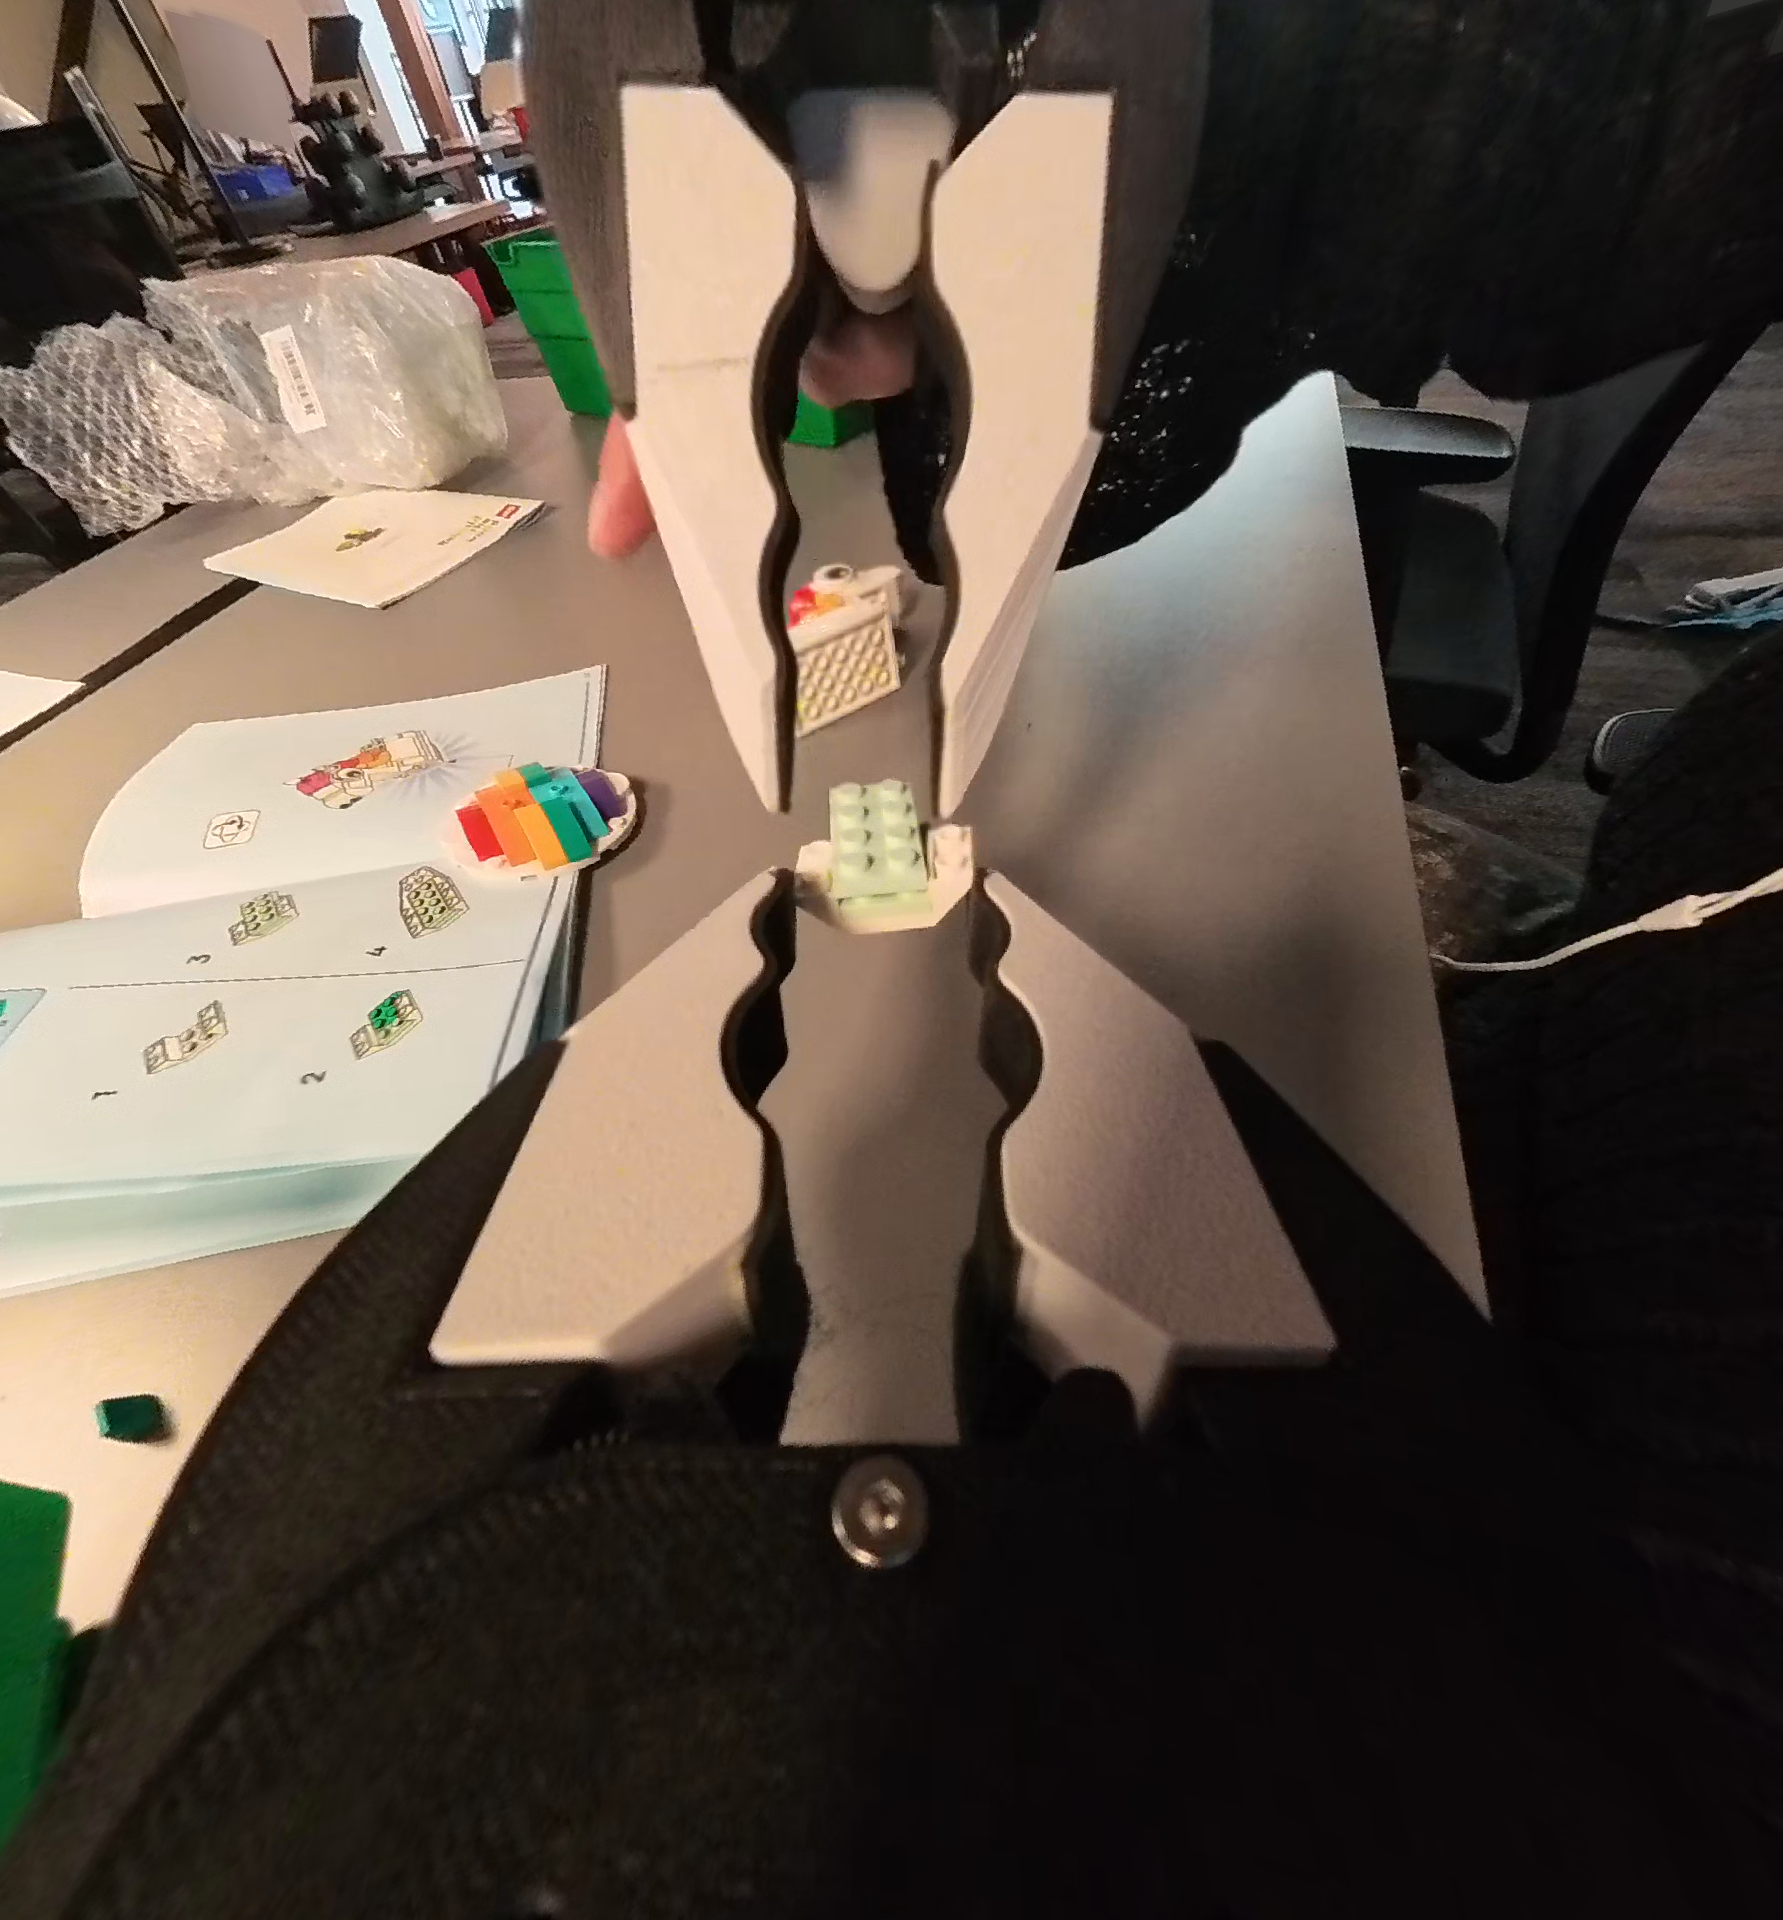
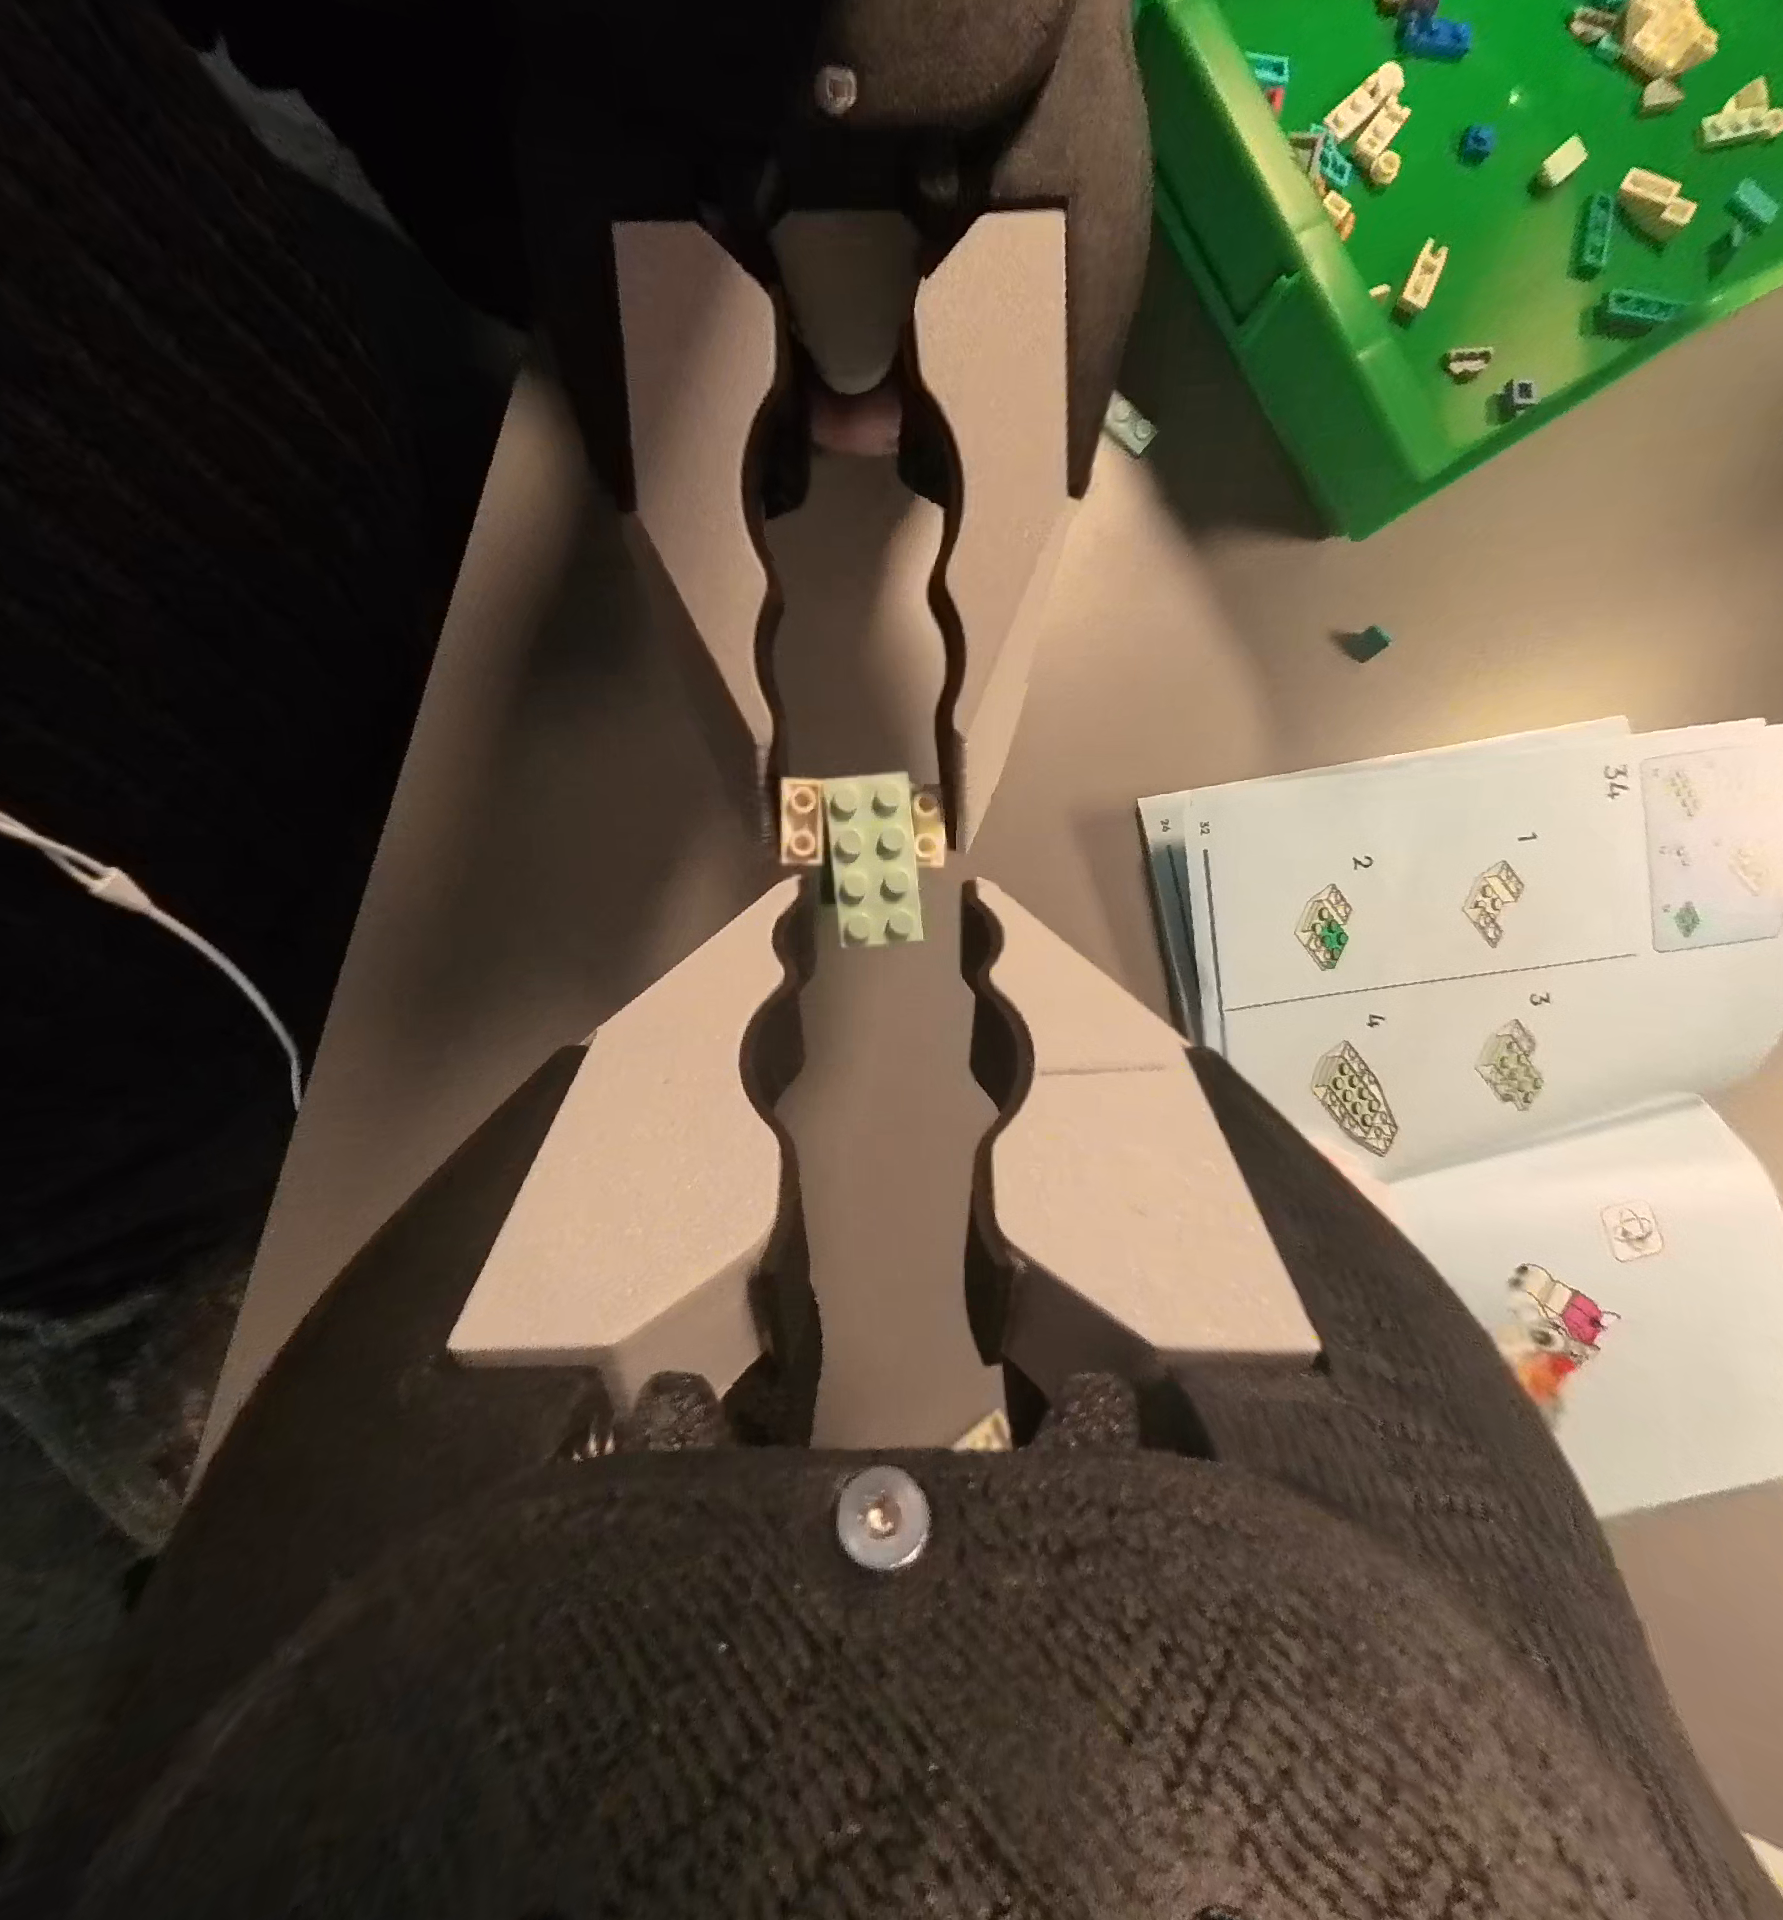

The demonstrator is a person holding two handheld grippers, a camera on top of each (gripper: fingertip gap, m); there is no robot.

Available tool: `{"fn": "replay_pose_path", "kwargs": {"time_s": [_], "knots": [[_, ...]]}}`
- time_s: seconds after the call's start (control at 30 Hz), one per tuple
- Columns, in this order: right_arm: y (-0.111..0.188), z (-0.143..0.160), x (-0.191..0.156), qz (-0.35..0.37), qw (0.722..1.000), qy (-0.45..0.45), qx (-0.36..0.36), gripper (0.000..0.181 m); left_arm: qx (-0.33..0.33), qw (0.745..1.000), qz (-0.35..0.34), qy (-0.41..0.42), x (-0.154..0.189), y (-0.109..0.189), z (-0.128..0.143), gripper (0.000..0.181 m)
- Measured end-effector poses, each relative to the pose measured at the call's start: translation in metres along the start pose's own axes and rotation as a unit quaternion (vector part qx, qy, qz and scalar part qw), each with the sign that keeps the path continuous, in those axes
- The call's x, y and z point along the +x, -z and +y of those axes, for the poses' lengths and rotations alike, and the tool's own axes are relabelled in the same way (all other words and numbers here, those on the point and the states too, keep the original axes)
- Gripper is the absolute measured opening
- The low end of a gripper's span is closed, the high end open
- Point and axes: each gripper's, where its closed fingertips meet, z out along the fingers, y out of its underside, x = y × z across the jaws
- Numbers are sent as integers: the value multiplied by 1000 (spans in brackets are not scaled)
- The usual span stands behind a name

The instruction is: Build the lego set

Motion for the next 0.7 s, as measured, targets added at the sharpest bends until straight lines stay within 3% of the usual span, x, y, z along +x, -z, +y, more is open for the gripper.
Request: {"fn": "replay_pose_path", "kwargs": {"time_s": [0.03, 0.13, 0.23, 0.33, 0.47, 0.7], "knots": [[3, -1, 1, 10, 1000, 9, 8, 31, 2, 1000, -3, 4, -2, 1, -1, 32], [11, -3, -3, 57, 994, 81, 39, 48, 17, 999, -6, 26, -6, 5, -5, 32], [13, -11, 2, 197, 952, 225, 66, 70, 42, 997, 8, 56, -8, 9, -11, 32], [9, -8, 2, 297, 888, 348, 38, 69, 67, 993, 31, 90, -7, 13, -18, 32], [8, -15, 5, 372, 835, 404, 39, 50, 81, 988, 53, 116, -6, 14, -21, 32], [-1, -21, 9, 392, 811, 434, 30, 38, 72, 989, 61, 116, -2, 11, -18, 32]]}}
